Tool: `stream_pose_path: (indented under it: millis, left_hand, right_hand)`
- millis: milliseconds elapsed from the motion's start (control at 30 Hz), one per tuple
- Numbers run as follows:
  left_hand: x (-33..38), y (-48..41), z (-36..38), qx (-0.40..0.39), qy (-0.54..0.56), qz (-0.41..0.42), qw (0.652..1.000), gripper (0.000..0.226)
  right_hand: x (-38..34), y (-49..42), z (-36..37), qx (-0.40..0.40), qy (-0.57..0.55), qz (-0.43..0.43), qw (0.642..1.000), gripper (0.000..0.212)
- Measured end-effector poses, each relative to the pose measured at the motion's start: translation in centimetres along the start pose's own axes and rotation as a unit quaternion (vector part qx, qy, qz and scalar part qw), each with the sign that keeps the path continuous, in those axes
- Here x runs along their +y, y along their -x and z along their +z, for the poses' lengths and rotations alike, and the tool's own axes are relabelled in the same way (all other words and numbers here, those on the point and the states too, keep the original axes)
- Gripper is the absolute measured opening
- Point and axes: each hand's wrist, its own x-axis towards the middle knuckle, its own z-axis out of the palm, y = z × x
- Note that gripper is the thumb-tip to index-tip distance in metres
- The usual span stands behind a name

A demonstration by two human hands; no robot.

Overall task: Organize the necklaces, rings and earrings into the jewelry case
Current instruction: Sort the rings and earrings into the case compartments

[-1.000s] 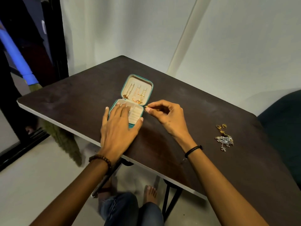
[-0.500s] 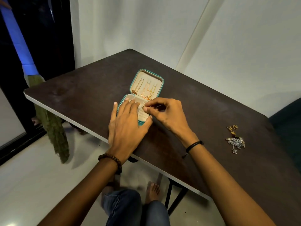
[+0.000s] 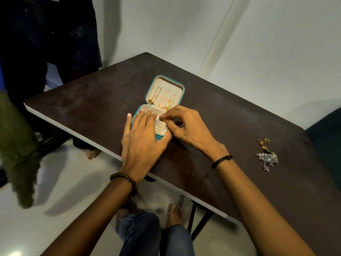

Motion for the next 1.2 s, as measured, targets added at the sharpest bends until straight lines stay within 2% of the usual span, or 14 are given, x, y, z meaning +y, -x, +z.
stream_pose_path:
  millis: [167,333,467,767,900,1033,1200]
  left_hand:
    - [0.0,0.1,0.0,0.003,-0.002,0.000,1.000,0.067]
    - [0.6,0.3,-0.2,0.017,-0.030,0.026,0.999,0.064]
    - [2.4,0.9,-0.2,0.015,-0.005,0.065,0.998,0.053]
    - [12.0,2.0,4.4,-0.067,0.107,0.144,0.982,0.047]
    - [16.0,1.2,7.2,-0.147,0.131,0.134,0.971,0.044]
    - [19.1,-0.8,10.8,-0.238,0.155,0.091,0.954,0.040]
    - [22.5,-3.5,15.6,-0.262,0.200,0.070,0.941,0.036]
  right_hand:
    - [0.1,0.3,0.4,0.003,0.001,0.015,1.000,0.027]
    - [0.1,2.2,-0.1,0.102,-0.077,0.074,0.989,0.019]
    - [0.6,5.0,-1.6,0.138,-0.100,0.100,0.980,0.018]
    - [5.5,13.3,-6.4,0.207,-0.056,0.162,0.963,0.018]
    - [9.5,16.1,-9.0,0.230,-0.011,0.200,0.952,0.015]
    - [14.4,17.7,-11.5,0.263,0.002,0.270,0.926,0.010]
    - [19.9,17.9,-13.4,0.255,0.025,0.353,0.900,0.018]
